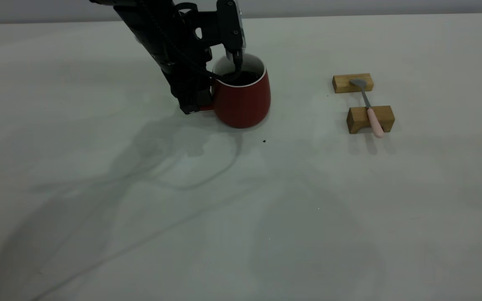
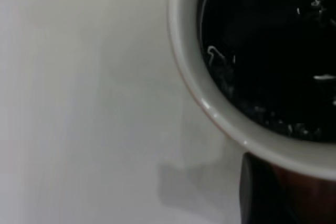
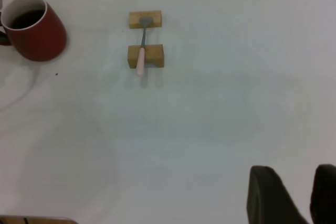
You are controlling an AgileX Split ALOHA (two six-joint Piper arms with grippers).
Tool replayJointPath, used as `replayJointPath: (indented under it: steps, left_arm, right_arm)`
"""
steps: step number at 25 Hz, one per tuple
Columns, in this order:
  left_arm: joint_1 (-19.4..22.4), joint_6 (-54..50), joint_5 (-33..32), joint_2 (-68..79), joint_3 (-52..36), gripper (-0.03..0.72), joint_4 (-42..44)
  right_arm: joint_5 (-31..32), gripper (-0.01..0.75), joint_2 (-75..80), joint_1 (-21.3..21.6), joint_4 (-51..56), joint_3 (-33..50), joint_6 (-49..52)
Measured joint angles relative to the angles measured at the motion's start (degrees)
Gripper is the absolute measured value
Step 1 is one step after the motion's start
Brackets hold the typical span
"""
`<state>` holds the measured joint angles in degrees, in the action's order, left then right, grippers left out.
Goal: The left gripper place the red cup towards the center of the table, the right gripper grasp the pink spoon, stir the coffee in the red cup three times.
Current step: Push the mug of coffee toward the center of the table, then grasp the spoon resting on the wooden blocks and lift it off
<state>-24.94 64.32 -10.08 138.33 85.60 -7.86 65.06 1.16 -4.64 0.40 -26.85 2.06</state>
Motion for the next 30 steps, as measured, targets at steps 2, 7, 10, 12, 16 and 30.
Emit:
replayJointPath:
  steps: [2, 7, 10, 12, 16, 30]
  left_arm:
    - [-0.4, 0.0, 0.5, 0.0, 0.0, 0.354, 0.0]
    - [-0.7, -0.1, 1.0, 0.0, 0.0, 0.354, 0.0]
    - [-0.6, -0.1, -1.2, -0.8, 0.0, 0.354, -0.1]
    - [-0.5, -0.2, -3.9, -2.4, 0.0, 0.354, -0.1]
    - [-0.4, -0.3, -6.9, -5.8, 0.0, 0.354, -0.4]
    - [-0.1, -40.0, -34.8, -39.9, 0.0, 0.354, 11.9]
  right_arm:
    - [0.0, 0.240, 0.0, 0.0, 0.0, 0.0, -0.1]
    - [0.0, 0.240, 0.0, 0.0, 0.0, 0.0, -0.1]
    - [0.0, 0.240, 0.0, 0.0, 0.0, 0.0, -0.1]
    - [0.0, 0.240, 0.0, 0.0, 0.0, 0.0, -0.1]
    - [0.0, 0.240, 0.0, 0.0, 0.0, 0.0, 0.0]
    - [0.0, 0.240, 0.0, 0.0, 0.0, 0.0, -0.1]
